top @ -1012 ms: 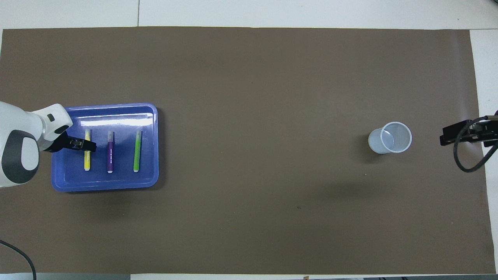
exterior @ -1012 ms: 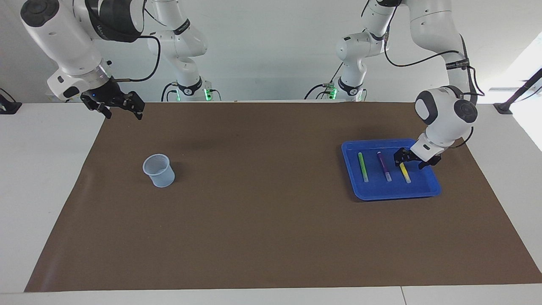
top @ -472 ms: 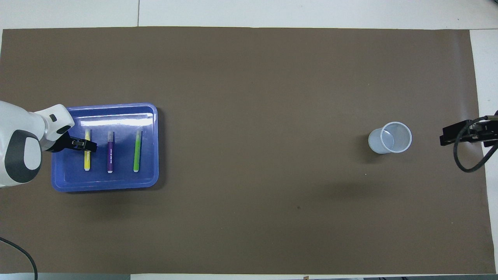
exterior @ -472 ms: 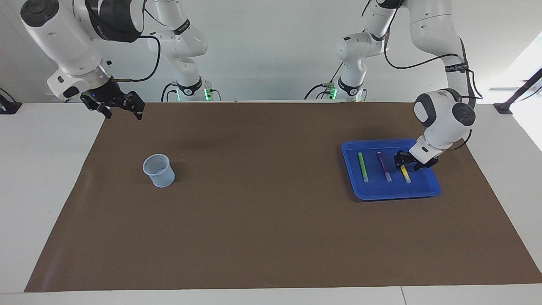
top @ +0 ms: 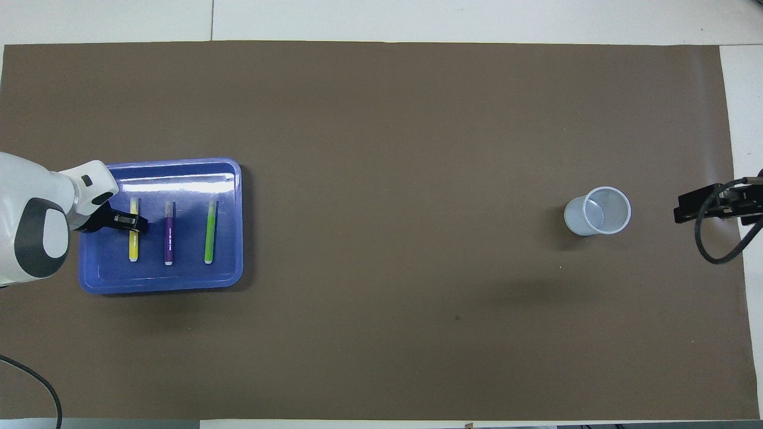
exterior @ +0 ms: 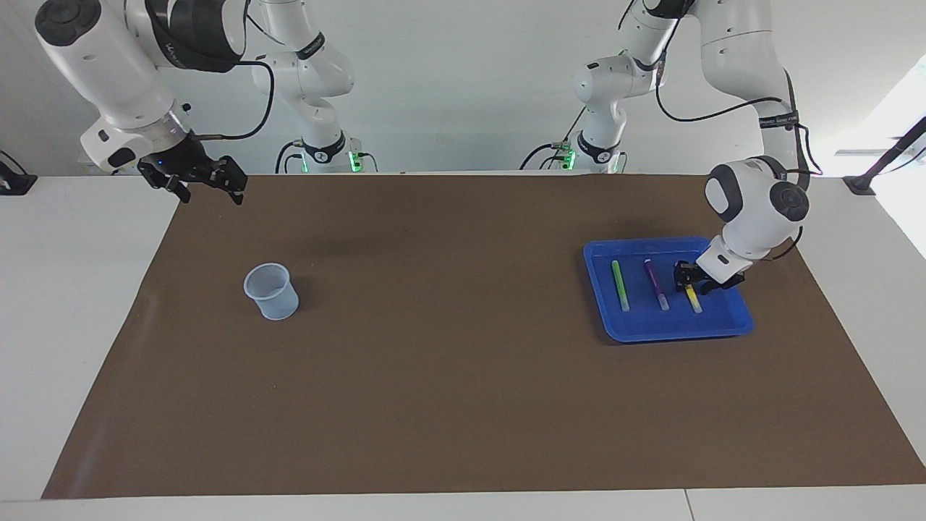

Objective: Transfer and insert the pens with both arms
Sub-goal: 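Reach the left gripper down and grasp the yellow pen in the tray, then lift the yellow pen with the left gripper while the right gripper approaches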

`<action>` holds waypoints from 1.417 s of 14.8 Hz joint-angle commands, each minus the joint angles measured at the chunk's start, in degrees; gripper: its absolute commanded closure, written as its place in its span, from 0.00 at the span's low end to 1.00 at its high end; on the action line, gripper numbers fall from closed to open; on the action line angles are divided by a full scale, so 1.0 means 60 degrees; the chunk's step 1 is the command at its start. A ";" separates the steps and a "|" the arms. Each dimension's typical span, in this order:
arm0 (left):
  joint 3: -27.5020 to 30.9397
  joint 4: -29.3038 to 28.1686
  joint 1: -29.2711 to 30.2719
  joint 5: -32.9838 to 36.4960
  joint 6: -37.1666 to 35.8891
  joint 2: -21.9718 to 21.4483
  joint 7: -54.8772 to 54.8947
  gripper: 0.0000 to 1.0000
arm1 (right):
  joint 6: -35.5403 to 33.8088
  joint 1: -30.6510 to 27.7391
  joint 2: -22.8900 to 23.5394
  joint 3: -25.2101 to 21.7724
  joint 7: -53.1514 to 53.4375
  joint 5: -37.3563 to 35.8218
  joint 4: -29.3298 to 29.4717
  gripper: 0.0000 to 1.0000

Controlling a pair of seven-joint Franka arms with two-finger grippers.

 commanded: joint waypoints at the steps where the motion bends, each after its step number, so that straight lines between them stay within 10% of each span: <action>1: 0.0056 0.0071 -0.0089 0.0145 0.0006 0.0129 0.0024 0.63 | -0.0114 -0.0066 0.0000 0.0025 -0.0039 0.0022 0.0054 0.00; 4: 0.0056 0.0129 -0.0075 0.0145 -0.0009 0.0129 0.0009 0.99 | -0.0099 -0.0067 0.0000 0.0025 -0.0039 0.0022 0.0054 0.00; 13: -0.0002 0.1766 -0.0278 0.0116 -0.2201 0.0129 -0.1100 1.00 | -0.0099 -0.0066 0.0000 0.0025 -0.0039 0.0022 0.0054 0.00; 21: -0.0047 0.5004 -0.1640 -0.1331 -0.5953 0.0041 -0.6471 1.00 | -0.0099 -0.0067 0.0000 0.0025 -0.0039 0.0022 0.0054 0.00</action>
